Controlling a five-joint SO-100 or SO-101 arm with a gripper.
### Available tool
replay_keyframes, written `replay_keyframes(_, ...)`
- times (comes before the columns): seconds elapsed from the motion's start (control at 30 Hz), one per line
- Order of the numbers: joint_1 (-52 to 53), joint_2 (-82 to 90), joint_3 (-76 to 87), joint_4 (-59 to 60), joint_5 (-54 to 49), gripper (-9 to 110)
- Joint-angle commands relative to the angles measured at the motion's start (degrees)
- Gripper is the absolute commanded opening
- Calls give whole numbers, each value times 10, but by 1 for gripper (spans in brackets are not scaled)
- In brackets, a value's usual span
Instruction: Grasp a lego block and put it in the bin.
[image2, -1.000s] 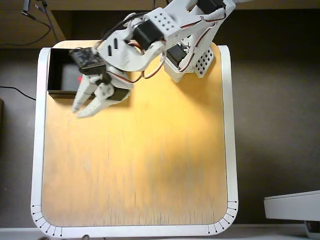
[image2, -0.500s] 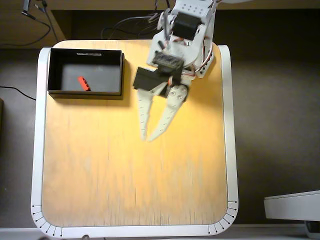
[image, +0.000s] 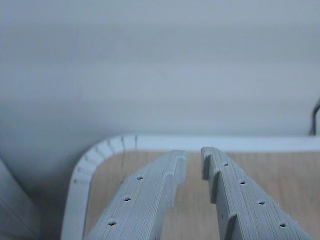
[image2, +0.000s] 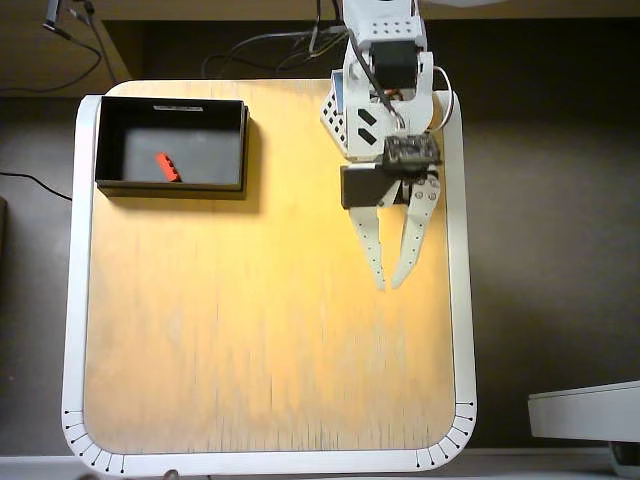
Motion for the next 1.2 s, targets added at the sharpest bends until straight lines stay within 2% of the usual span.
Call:
replay_keyframes(0.0,-8,55,88,-70,0,0)
replay_keyframes(0.1,-7,99,178,-112,-1,0)
replay_keyframes(0.3,-12,178,297,-117,-11,0)
replay_keyframes(0.83,-6,241,496,-117,-9,0)
replay_keyframes(1.17,-15,241,503,43,-22,0)
